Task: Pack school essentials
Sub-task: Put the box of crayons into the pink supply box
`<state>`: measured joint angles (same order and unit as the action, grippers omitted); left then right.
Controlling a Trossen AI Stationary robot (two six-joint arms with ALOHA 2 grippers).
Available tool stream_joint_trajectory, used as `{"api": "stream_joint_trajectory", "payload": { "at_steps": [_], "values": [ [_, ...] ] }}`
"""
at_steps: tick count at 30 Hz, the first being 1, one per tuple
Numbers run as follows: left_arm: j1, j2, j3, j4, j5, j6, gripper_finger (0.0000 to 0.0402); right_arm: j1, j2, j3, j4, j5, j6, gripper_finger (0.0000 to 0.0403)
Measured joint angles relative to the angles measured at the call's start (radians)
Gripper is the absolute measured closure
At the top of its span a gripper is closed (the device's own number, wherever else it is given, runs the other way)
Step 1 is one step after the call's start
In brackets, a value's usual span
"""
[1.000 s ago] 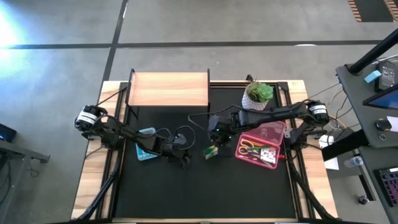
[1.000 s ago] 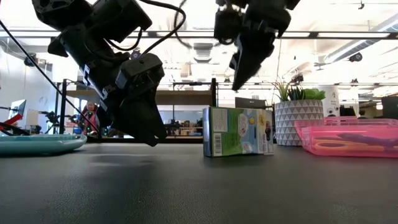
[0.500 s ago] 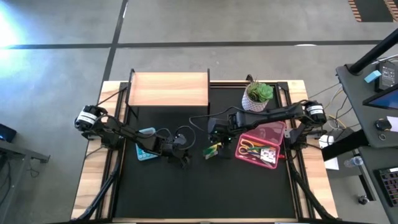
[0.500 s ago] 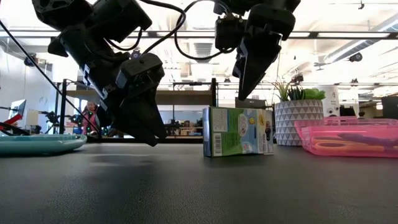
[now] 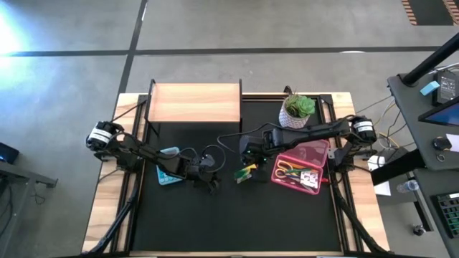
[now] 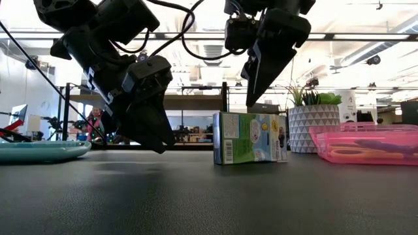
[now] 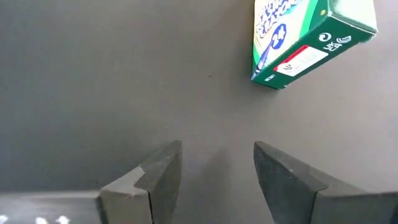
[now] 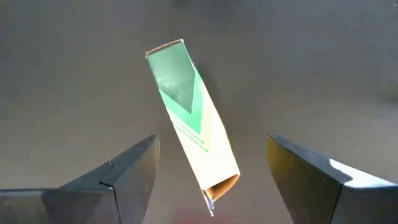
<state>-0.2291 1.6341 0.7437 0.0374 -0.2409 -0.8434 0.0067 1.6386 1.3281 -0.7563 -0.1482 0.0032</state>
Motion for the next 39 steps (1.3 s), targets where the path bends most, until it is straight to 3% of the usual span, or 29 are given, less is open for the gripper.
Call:
{"api": "stream_joint_trajectory", "payload": {
  "at_steps": [10,29,34,39],
  "values": [
    [0.0,0.0,0.0,0.0,0.0,-0.032,0.0219,0.002,0.0,-0.029,0.022,-0.016,-0.195,0.0128],
    [0.0,0.0,0.0,0.0,0.0,-0.041,0.0219,0.0,0.001,-0.211,0.289,-0.024,-0.179,0.0136],
    [0.0,0.0,0.0,0.0,0.0,-0.041,0.0219,-0.001,0.002,-0.24,0.323,-0.001,-0.176,0.0165],
    [0.0,0.0,0.0,0.001,0.0,-0.041,0.0219,0.0,0.002,-0.25,0.32,0.0,-0.159,0.0222]
  ]
}}
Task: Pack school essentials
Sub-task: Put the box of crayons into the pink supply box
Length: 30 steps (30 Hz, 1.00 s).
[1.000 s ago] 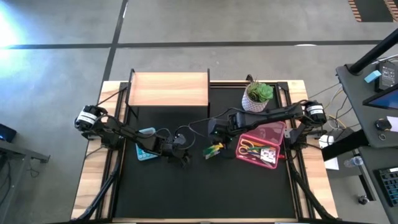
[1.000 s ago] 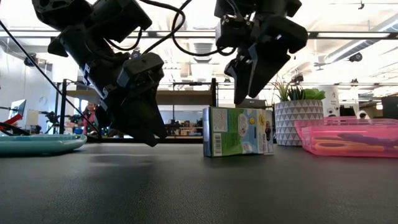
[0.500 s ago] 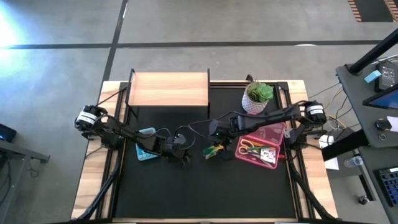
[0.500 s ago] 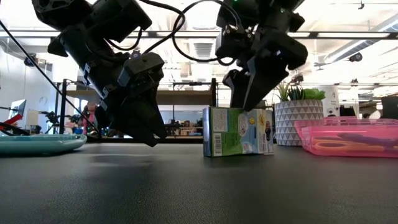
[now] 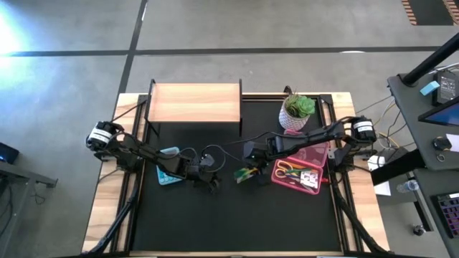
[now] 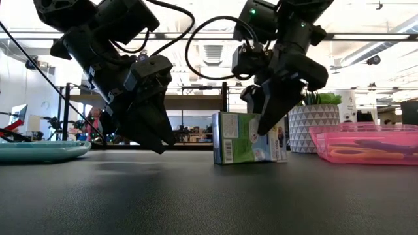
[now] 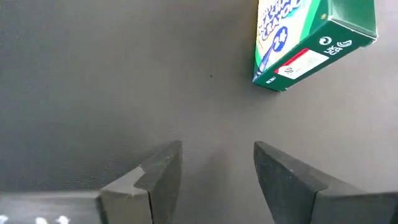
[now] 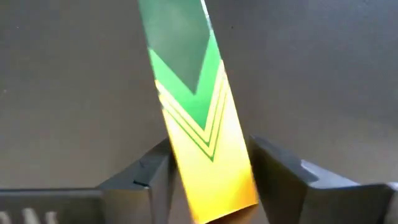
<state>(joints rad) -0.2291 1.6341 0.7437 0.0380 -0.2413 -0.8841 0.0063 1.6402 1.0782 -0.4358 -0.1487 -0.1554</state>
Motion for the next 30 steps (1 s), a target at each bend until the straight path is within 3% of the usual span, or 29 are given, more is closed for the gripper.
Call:
{"api": "stream_joint_trajectory", "payload": {
  "at_steps": [6,10,21,30],
  "values": [
    [0.0,0.0,0.0,0.0,0.0,0.0,0.0219,0.0,0.0,0.013,-0.009,-0.003,0.0,0.0284],
    [0.0,0.0,0.0,0.0,0.0,0.0,0.0219,0.0,-0.002,0.048,-0.079,-0.006,0.002,0.0304],
    [0.0,0.0,0.0,0.0,0.0,0.0,0.0219,0.0,-0.104,0.113,-0.231,-0.008,0.084,0.0299],
    [0.0,0.0,0.0,0.0,0.0,0.001,0.0219,0.001,-0.353,-0.051,-0.279,-0.006,0.361,0.0298]
  ]
}}
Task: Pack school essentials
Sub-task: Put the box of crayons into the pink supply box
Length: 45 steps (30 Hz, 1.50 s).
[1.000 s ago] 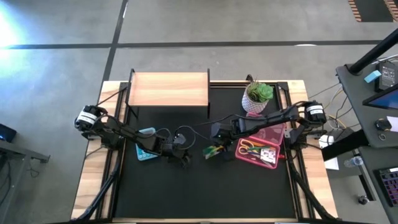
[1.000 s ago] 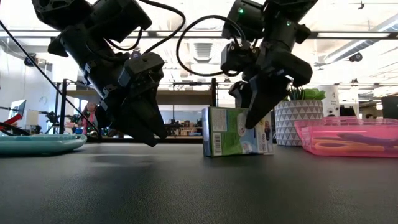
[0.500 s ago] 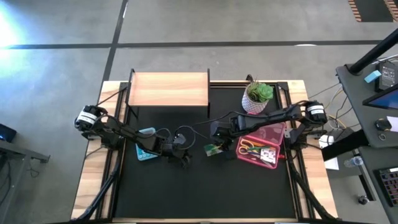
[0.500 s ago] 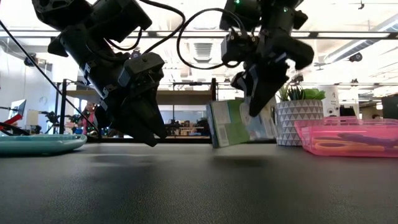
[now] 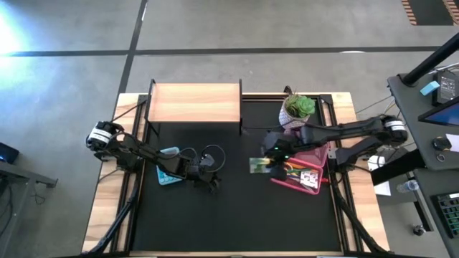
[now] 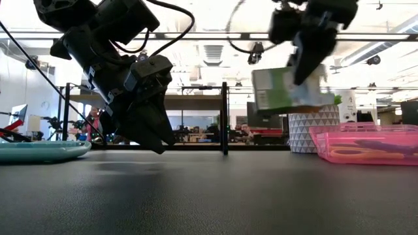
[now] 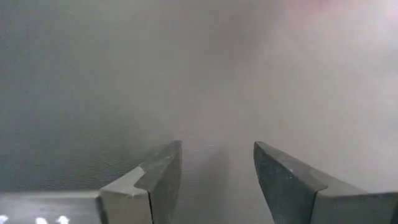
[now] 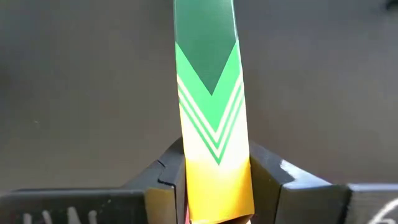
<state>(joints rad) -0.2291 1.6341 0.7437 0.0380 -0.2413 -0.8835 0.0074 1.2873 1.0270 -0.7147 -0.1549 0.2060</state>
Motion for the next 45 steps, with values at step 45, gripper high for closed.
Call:
{"api": "stream_joint_trajectory", "payload": {
  "at_steps": [45],
  "values": [
    [0.0,0.0,0.0,0.006,0.028,0.001,0.0219,0.113,-0.396,-0.467,0.038,-0.001,0.66,0.0282]
  ]
}}
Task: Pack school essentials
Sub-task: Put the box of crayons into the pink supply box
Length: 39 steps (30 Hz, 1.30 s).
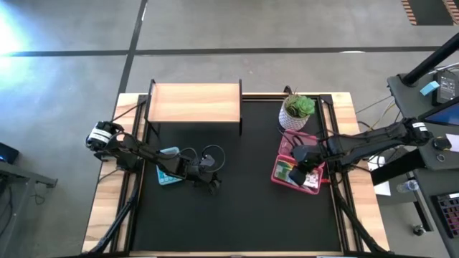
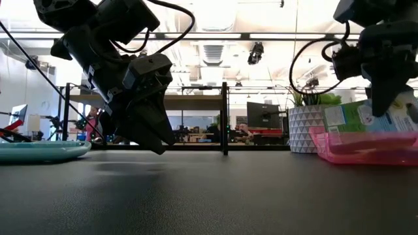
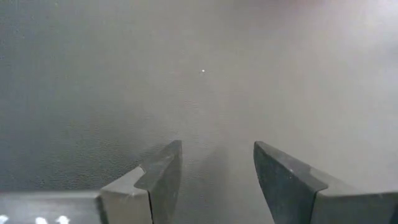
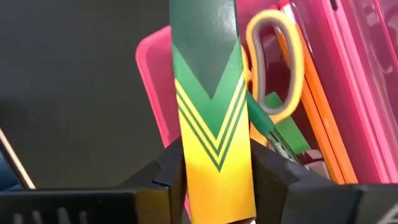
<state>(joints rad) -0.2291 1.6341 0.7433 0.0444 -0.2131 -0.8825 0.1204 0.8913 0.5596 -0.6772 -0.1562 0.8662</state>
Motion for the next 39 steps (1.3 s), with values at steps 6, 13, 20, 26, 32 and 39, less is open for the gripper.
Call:
{"api": "stream_joint_trajectory", "payload": {
  "at_steps": [6,13,20,26,32,39],
  "values": [
    [0.0,0.0,0.0,0.0,0.0,0.0,0.0219,0.0,0.0,0.0,-0.02,0.001,0.005,0.0223],
    [0.0,0.0,0.0,0.0,0.0,0.0,0.0219,-0.001,0.0,0.071,-0.161,0.087,-0.055,0.0164],
    [0.0,0.0,0.0,0.0,0.0,-0.001,0.0219,-0.001,0.0,0.161,-0.224,0.232,-0.109,0.0153],
    [0.0,0.0,0.0,0.0,0.0,-0.001,0.0219,0.0,0.0,0.212,-0.203,0.272,-0.117,0.0162],
    [0.0,0.0,0.0,0.0,0.0,-0.001,0.0219,0.006,0.01,0.217,-0.17,0.159,-0.091,0.0177],
    [0.0,0.0,0.0,0.0,0.0,-0.001,0.0219,0.04,0.073,0.217,-0.095,0.011,-0.091,0.0198]
  ]
}}
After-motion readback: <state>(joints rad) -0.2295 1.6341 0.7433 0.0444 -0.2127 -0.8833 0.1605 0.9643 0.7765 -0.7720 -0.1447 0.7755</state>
